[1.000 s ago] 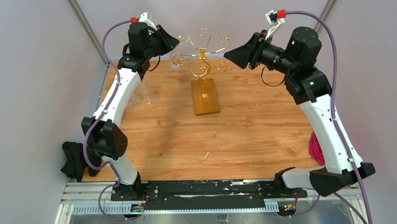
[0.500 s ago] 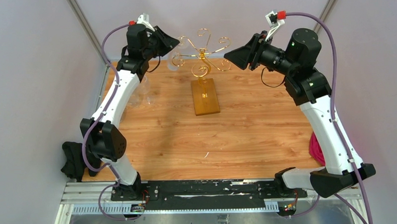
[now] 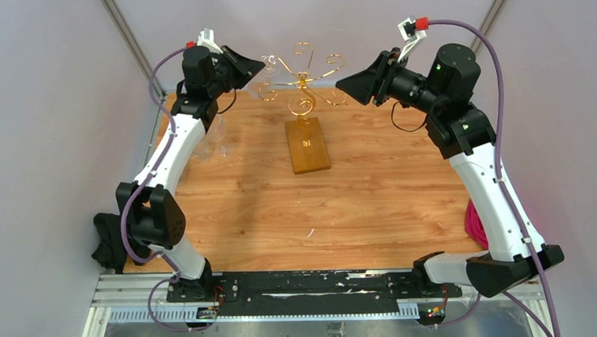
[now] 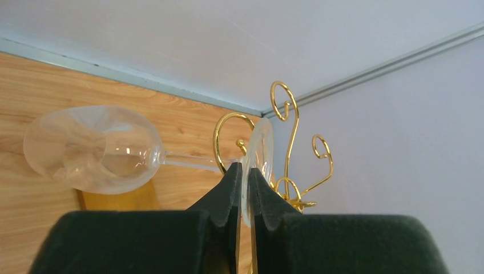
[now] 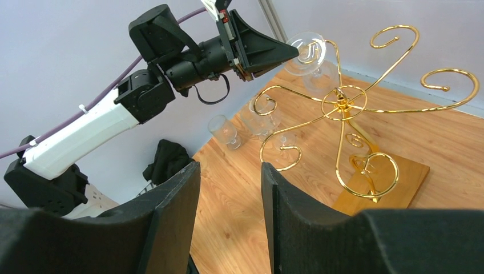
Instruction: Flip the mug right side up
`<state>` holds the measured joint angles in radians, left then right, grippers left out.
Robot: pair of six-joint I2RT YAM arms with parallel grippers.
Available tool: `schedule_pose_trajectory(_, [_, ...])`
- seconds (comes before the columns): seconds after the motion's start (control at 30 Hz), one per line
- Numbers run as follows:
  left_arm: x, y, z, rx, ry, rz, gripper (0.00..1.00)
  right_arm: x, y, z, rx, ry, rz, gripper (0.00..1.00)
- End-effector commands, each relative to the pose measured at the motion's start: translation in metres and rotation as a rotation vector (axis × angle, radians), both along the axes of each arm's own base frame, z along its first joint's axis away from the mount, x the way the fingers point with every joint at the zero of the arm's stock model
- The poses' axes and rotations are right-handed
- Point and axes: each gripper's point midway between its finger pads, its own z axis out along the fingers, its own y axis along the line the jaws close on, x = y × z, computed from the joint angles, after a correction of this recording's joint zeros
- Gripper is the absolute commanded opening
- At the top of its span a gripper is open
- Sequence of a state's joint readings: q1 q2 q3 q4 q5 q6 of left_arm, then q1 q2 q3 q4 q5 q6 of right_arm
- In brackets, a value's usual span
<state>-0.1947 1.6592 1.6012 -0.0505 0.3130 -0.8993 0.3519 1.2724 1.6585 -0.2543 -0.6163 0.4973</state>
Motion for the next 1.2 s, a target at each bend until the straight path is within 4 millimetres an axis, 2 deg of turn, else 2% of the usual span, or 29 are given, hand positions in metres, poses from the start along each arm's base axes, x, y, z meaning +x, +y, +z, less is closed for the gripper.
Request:
schedule_pose_trajectory(0.0, [-0.005, -0.002, 0.023, -0.073, -0.072, -0.029, 0.00, 0.000, -0.004, 0.007, 0.015, -0.024, -0.005, 0.48])
schedule_pose_trajectory(0.3, [-0.001, 0.000, 0.025, -0.207, -0.030, -0.025, 0.00, 0.002, -0.002, 0.003, 0.016, -0.016, 0.003, 0.48])
schedule_pose_trajectory(0.83, [-0.007, 0.021, 0.044, -0.373, -0.045, 0.071, 0.00, 0.004, -0.003, -0.001, 0.018, -0.010, 0.009, 0.48])
schedule_pose_trajectory(1.17, [0.007, 0.021, 0.053, -0.390, -0.057, 0.078, 0.00, 0.005, -0.004, -0.002, 0.022, -0.007, 0.011, 0.48])
